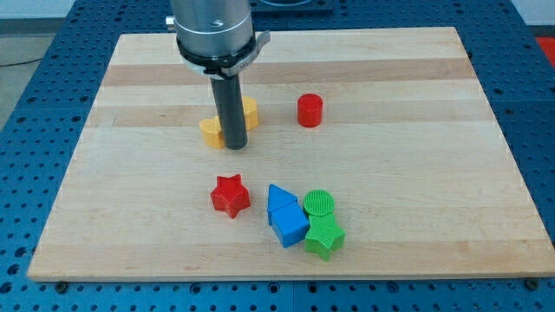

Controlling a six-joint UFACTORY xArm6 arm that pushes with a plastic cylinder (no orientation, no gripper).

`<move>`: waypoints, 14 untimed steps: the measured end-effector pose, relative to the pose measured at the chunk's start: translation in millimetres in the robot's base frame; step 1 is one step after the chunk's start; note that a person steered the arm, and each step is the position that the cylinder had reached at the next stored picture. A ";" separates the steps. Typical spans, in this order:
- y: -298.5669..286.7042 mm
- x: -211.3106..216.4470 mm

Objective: Move the red star to the left center

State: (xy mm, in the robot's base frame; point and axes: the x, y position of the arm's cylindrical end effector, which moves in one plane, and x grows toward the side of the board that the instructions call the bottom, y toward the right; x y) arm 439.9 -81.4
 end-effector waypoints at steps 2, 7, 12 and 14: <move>-77.3 -3.1; 36.0 153.2; -54.3 37.7; 27.8 31.0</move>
State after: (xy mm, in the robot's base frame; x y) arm 470.8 -53.7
